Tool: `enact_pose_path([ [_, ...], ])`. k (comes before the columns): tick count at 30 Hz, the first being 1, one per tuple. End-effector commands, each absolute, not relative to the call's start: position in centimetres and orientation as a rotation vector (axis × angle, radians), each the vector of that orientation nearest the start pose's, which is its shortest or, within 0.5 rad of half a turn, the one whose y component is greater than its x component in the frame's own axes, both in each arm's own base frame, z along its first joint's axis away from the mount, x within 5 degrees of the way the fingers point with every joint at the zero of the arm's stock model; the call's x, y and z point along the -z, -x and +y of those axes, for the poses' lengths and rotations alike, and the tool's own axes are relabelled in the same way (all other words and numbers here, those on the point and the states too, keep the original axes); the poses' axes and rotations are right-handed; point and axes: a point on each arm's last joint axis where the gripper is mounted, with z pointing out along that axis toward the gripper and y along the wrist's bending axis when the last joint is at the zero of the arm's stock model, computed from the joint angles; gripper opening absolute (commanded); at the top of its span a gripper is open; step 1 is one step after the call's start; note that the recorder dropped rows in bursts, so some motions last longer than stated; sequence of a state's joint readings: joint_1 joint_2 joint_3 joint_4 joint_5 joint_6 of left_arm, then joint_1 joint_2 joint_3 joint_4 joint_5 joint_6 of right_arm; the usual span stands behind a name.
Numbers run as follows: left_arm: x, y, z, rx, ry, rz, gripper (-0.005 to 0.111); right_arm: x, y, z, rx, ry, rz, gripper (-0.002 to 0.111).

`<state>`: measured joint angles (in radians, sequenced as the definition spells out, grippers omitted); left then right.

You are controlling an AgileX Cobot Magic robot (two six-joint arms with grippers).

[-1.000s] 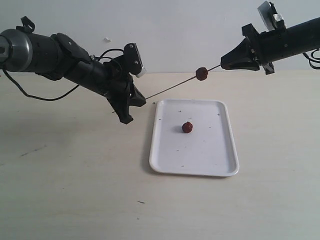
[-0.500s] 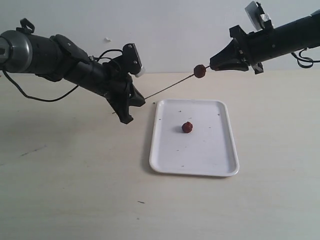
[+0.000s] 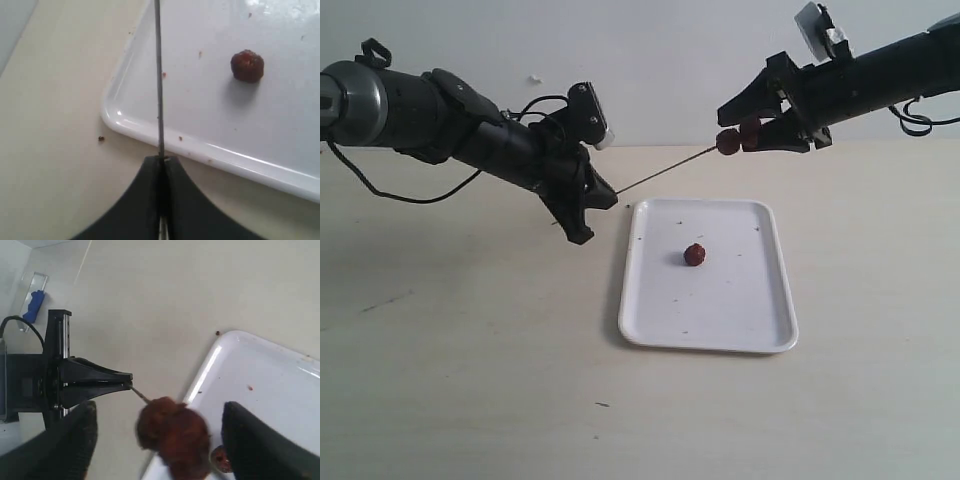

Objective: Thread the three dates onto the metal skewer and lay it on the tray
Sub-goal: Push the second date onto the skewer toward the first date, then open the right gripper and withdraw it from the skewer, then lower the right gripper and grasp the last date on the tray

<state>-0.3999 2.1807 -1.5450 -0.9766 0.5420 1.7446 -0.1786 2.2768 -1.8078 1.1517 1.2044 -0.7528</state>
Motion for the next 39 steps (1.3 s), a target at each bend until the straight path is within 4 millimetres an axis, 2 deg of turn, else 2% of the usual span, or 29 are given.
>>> enact_pose_path([
  [1,-16.5,-41.8,-22.4,0.352,-1.498,1.788,0.0,-20.7,-47.5,-1.0,-1.26,0.16,2.347,0.074],
  [7,-16.6,-42.5,-21.2,0.333,-1.44,1.824,0.0,-23.6,-46.7,-3.7,-1.182,0.136,2.307,0.074],
  [11,-16.8,-43.7,-19.7,0.298,-1.285,1.895,0.0,-24.7,-45.6,-4.5,-1.006,0.236,2.399,0.074],
  [12,-16.8,-43.9,-19.4,0.299,-1.26,1.907,0.0,-24.9,-45.4,-4.2,-0.951,0.289,2.433,0.073],
  [14,-16.8,-44.1,-18.9,0.297,-1.235,1.923,0.0,-24.9,-45.1,-3.4,-0.859,0.382,2.494,0.071],
  [17,-16.8,-44.4,-18.3,0.295,-1.212,1.939,0.0,-24.0,-44.9,-1.0,-0.763,0.534,2.573,0.07],
  [20,-16.7,-44.6,-17.6,0.288,-1.19,1.962,0.0,-22.9,-44.8,2.6,-0.687,0.689,2.649,0.07],
  [24,-16.9,-45.0,-16.7,0.268,-1.138,1.99,0.0,-20.9,-44.8,6.8,-0.473,0.764,2.76,0.07],
  [26,-17.2,-45.3,-16.3,0.252,-1.076,2.007,0.0,-19.7,-45.1,8.3,-0.326,0.756,2.788,0.07],
  [29,-17.7,-45.6,-15.5,0.254,-1.002,2.031,0.0,-17.7,-45.0,10.5,-0.184,0.865,2.812,0.07],
  [31,-17.9,-45.8,-14.9,0.256,-0.965,2.045,0.0,-16.2,-45.0,11.7,-0.155,0.927,2.823,0.07],
  [34,-18.0,-45.9,-14.5,0.253,-0.951,2.049,0.0,-14.4,-45.2,12.4,-0.145,0.931,2.836,0.07],
  [39,-18.0,-45.9,-14.4,0.252,-0.949,2.049,0.0,-12.2,-45.8,12.6,-0.135,0.885,2.839,0.07],
])
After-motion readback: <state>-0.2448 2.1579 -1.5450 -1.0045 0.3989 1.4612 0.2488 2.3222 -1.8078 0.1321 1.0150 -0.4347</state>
